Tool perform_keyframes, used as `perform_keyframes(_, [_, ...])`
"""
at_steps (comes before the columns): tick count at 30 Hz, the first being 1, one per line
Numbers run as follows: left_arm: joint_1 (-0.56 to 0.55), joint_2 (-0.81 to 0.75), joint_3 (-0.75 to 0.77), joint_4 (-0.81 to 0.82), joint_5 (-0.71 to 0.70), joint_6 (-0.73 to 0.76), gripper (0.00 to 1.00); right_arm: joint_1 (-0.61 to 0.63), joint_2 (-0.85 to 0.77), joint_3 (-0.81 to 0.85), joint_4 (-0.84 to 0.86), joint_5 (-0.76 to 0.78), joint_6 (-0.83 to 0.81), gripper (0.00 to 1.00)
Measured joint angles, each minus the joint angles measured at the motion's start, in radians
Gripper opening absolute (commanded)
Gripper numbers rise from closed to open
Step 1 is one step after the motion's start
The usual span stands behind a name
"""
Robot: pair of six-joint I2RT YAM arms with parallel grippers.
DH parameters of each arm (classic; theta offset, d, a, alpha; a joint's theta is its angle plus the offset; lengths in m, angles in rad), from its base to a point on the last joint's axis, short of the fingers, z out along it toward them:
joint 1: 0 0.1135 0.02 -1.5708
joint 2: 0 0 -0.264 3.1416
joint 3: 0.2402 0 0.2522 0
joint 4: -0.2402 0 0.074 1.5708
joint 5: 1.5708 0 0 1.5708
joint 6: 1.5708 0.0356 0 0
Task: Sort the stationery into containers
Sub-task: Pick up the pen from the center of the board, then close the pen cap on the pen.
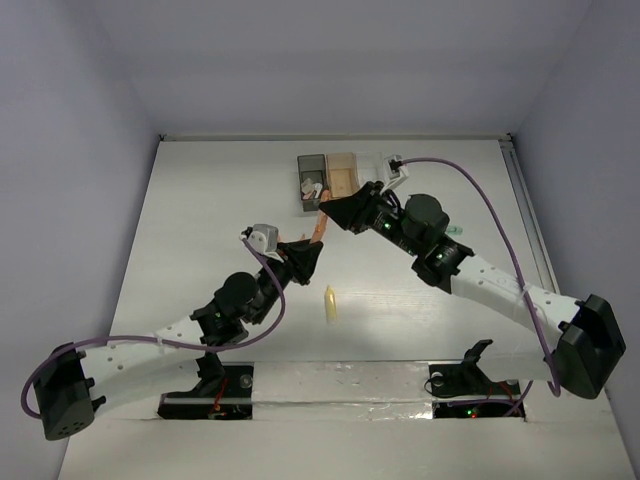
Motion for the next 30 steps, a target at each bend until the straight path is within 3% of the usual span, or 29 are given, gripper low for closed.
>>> perform_keyframes(14, [-0.001, 0.052, 0.046, -0.041, -0.093, -0.095, 0.00, 0.064, -0.005, -0.066, 0.118, 0.174, -0.042, 0.10])
perform_keyframes(30, [0.001, 0.051, 0.046, -0.051, -0.118, -0.060, 0.00, 0.097, 0.049, -0.035, 0.114, 0.212, -0.077, 0.10])
